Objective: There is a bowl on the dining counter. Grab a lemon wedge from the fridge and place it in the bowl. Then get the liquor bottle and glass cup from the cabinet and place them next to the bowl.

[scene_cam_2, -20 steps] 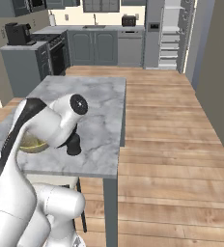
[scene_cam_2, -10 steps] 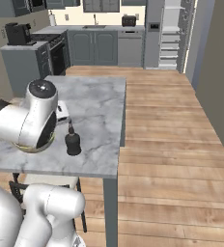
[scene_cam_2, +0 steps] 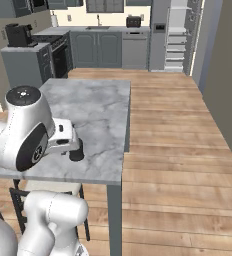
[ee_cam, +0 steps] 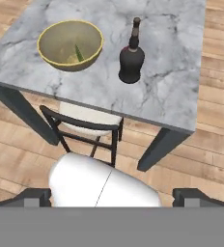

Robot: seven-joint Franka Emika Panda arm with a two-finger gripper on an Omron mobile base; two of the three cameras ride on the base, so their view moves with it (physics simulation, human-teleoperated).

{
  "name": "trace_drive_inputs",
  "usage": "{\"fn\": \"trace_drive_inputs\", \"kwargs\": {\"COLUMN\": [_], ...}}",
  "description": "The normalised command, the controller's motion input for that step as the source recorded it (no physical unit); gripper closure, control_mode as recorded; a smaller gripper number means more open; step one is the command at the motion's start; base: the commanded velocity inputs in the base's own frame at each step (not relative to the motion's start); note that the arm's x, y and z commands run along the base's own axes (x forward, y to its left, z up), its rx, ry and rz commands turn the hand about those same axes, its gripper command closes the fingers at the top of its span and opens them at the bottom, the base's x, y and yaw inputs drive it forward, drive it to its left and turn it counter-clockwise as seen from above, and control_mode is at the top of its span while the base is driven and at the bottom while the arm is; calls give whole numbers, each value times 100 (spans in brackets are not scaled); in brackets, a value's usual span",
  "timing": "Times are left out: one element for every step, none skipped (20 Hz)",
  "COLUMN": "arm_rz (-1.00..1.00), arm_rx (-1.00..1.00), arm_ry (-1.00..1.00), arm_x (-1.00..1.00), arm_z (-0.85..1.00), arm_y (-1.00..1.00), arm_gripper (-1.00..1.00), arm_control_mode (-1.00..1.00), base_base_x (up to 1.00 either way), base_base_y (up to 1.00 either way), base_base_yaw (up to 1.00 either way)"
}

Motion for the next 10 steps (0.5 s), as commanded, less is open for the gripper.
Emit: {"fn": "trace_drive_inputs", "kwargs": {"arm_rz": [-26,-23,-20,-16,-6,0,0,0,0,0], "arm_rx": [0,0,0,0,0,-1,-3,-1,-1,0], "arm_ry": [1,0,-3,-4,-2,0,0,1,4,0], "arm_x": [-62,-51,-45,-34,-19,-1,0,0,0,0], "arm_z": [0,0,0,0,0,0,0,0,0,0], "arm_y": [-24,-13,-6,0,0,0,1,1,4,0], "arm_gripper": [-100,-100,-100,-100,-100,-100,-100,-100,-100,-100], "arm_control_mode": [-100,-100,-100,-100,-100,-100,-100,-100,-100,-100], "base_base_x": [0,0,0,0,0,0,0,0,0,0], "base_base_y": [0,0,0,0,0,0,0,0,0,0], "base_base_yaw": [0,0,0,0,0,0,0,0,0,0]}}
